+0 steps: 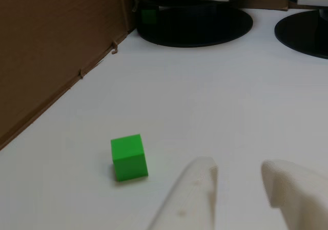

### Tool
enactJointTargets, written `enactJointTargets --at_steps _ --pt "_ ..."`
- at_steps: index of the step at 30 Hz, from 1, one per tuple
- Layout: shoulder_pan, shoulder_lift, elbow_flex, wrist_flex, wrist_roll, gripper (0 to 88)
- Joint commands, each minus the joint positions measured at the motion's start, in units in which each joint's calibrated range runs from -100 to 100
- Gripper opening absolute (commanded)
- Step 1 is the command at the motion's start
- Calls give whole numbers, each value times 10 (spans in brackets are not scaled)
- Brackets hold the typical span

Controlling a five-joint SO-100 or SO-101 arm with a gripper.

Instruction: Pick up green cube and drop it in the blue box

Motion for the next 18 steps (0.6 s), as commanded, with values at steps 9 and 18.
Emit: enactJointTargets --at_steps 9,18 --pt "-51 -6 5 -7 -1 25" --pt "-67 12 -1 -7 1 25"
